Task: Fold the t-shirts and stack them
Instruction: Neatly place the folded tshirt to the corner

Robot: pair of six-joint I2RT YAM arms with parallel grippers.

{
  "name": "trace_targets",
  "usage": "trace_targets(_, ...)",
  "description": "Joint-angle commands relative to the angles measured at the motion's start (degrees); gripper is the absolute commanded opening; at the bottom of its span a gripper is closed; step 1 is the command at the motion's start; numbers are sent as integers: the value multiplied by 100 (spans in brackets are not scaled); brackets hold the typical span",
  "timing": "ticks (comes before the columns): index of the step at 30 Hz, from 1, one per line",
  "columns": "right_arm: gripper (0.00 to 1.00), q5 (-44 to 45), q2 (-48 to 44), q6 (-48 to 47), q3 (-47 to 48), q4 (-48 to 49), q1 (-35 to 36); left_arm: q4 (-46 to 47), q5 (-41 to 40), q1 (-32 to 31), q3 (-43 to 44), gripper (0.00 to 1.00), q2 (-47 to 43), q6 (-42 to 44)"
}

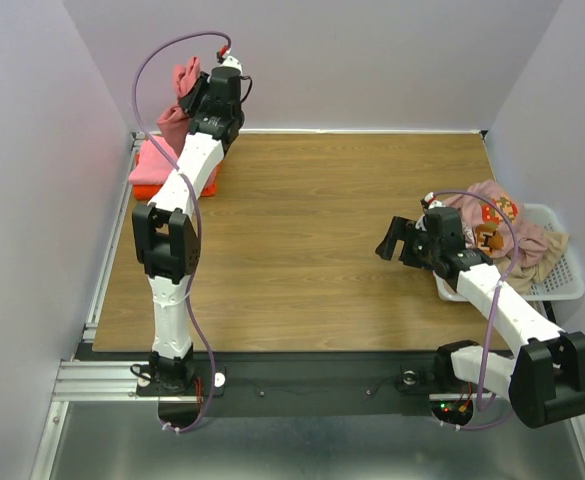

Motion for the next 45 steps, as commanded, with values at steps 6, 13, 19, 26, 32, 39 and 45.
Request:
trace_targets(6,100,201,8,38,-14,189,-15,477,136,177,-286,0,-372,151)
trace_targets(13,100,315,122,30,21,181,-15,617,215,519,-199,0,49,151)
trace_targets(19,100,438,140,3,21,181,-15,819,540,801,-207,0,269,222)
trace_targets(26,100,570,245,-14,91,181,-15,899,699,1029,-59,8,655,143)
trace_targets(32,100,728,289,-14,100,172,-15,469,874,1328,276,98,727,-515)
trace_targets(39,100,693,272,12,100,172,-15,126,1365,1390,144,98,86,-1350)
trace_targets(45,100,535,44,47,74,172,-15,-243,2876,1373,-180,98,-704,-2728)
